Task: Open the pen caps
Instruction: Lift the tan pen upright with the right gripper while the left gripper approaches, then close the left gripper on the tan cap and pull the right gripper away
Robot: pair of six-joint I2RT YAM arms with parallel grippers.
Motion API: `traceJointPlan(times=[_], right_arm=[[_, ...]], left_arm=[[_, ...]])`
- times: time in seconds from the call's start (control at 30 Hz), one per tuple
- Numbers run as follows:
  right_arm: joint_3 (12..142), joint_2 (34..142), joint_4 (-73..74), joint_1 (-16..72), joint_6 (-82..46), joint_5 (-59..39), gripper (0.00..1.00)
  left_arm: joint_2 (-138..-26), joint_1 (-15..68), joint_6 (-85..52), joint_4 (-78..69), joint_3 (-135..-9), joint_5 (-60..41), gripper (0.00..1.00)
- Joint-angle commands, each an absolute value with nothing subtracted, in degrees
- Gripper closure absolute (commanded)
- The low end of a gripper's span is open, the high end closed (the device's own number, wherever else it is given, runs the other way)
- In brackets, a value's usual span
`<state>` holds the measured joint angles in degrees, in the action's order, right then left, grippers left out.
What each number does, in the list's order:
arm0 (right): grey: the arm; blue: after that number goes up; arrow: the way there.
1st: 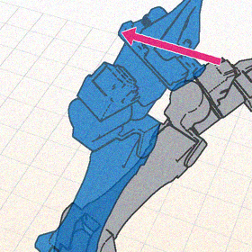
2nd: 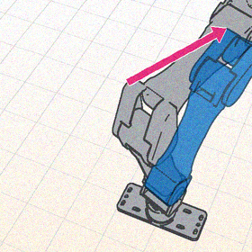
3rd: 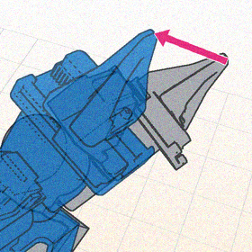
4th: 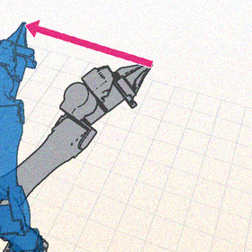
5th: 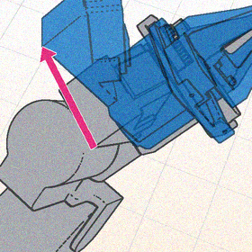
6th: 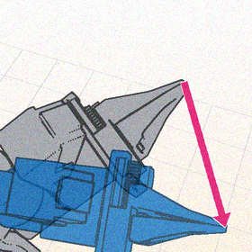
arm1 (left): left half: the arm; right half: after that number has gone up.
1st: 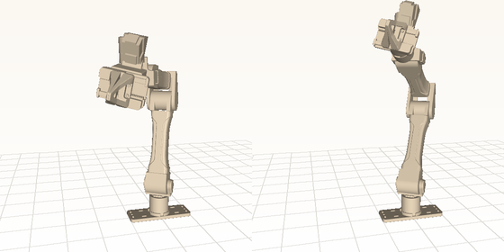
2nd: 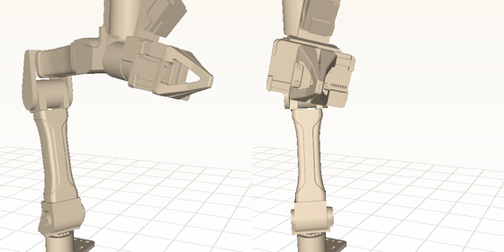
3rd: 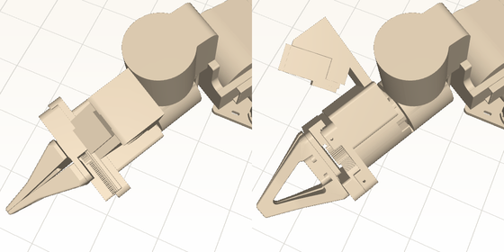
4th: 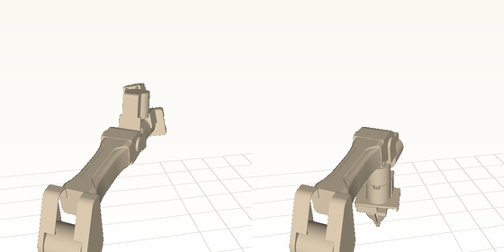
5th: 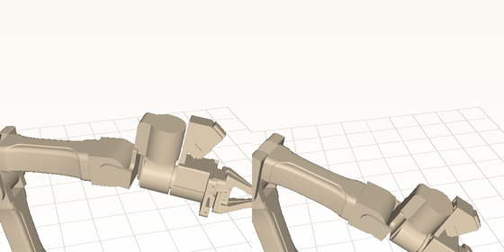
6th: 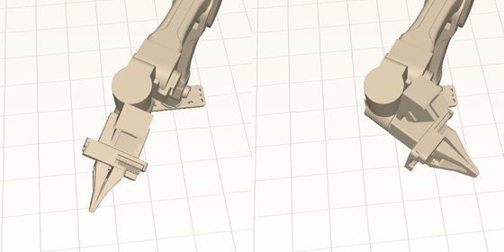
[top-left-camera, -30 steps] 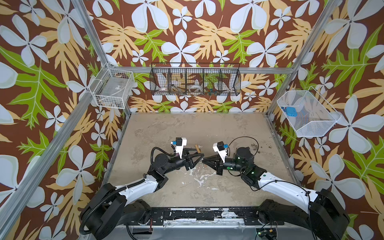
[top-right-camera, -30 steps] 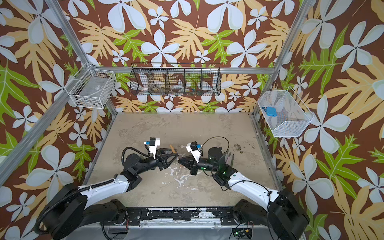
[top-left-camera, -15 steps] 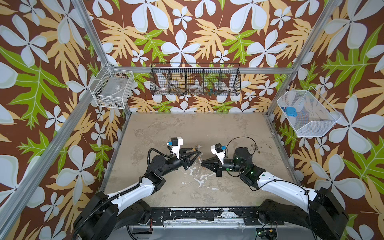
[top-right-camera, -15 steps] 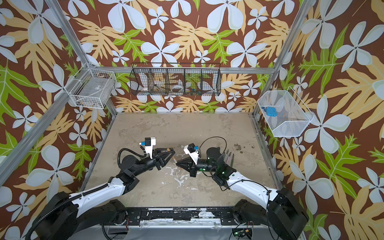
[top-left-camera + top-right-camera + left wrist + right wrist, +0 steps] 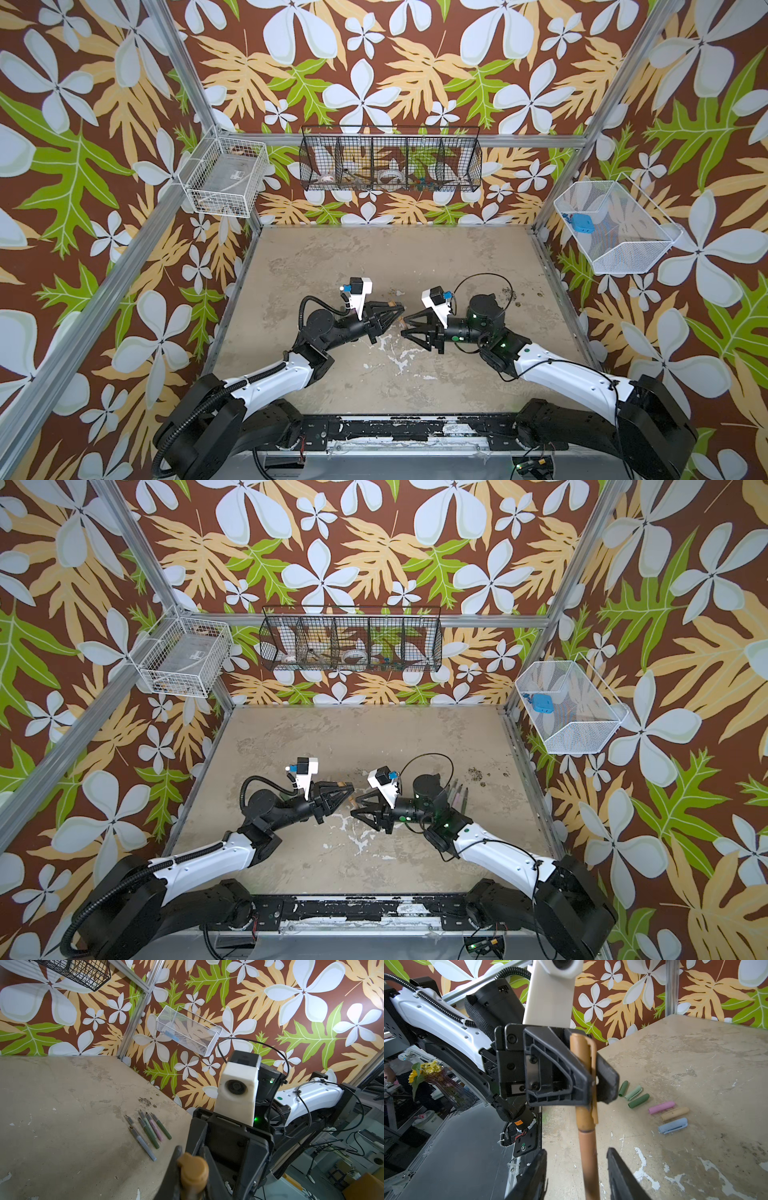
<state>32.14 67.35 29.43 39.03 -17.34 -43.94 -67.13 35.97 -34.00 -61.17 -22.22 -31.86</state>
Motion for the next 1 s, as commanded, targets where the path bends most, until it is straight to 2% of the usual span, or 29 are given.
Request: traceJointPlan(times=[0.0,0.13,0.2,0.33,0.47,0.5,0.67,0.83,0.9,0.97], right_arm=[[32.85,68.32,31.85,39.11,-17.93,-46.22,0.57],[33.24,69.21,32.19,39.47,-18.25,-47.3,0.59],[33.05,69.22,32.54,39.59,-18.13,-47.22,0.63],[32.83,68.98,32.43,39.72,-17.75,-47.0,0.77],[33.31,68.65,29.52,41.26,-15.38,-42.86,0.97],[33.61,68.23,27.75,42.45,-13.79,-39.51,1.0],[32.65,64.48,24.39,50.22,-7.59,-18.79,1.0],[33.59,63.48,19.92,57.3,-3.93,6.31,1.0],[34.89,64.76,17.88,58.0,-3.65,9.28,1.0],[36.44,66.25,15.42,57.92,-3.37,6.55,1.0]], left_arm=[[-67.15,36.36,-33.58,-65.58,-22.24,-34.69,0.97],[-67.71,36.82,-33.75,-66.06,-22.43,-35.48,0.97],[-68.19,36.91,-33.97,-66.32,-22.52,-35.94,0.97],[-68.82,36.91,-34.19,-66.3,-22.7,-35.59,1.0],[-69.11,37.0,-35.58,-64.52,-23.01,-31.86,1.0],[-69.25,36.96,-36.14,-63.61,-23.27,-30.63,1.0],[-67.65,36.98,-36.67,-60.01,-22.98,-24.63,1.0],[-65.39,36.91,-37.29,-58.48,-21.68,-18.64,1.0],[-65.39,36.8,-37.83,-58.85,-21.36,-18.07,1.0],[-65.31,36.69,-37.97,-58.93,-21.29,-18.06,1.0]])
